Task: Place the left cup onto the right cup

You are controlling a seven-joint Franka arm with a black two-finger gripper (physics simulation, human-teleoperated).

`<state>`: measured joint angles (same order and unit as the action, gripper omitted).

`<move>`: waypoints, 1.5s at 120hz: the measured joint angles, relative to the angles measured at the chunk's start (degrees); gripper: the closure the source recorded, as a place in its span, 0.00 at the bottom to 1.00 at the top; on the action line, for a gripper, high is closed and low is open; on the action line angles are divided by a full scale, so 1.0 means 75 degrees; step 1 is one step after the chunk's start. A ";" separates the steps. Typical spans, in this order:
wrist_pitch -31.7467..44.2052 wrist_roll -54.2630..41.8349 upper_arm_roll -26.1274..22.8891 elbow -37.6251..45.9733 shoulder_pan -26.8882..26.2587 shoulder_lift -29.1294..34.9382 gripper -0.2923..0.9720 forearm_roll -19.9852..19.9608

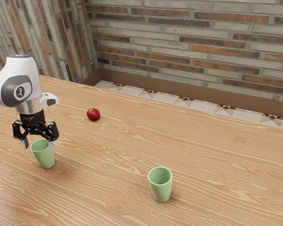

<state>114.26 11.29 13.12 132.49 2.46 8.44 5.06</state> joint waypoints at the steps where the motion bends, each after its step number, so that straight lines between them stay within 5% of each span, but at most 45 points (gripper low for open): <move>1: 0.0028 0.0001 0.0003 -0.0005 0.0001 -0.0024 0.23 0.0000; 132: 0.2281 -0.0027 0.0020 -0.0198 0.0133 -0.1754 0.23 0.0063; 157: 0.2539 -0.0002 0.0031 -0.0342 0.0123 -0.1761 0.62 0.0048; 180: 0.2677 0.0031 0.0032 -0.0346 0.0177 -0.1819 0.78 0.0057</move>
<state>134.34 11.52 13.36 129.90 3.78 -5.20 5.49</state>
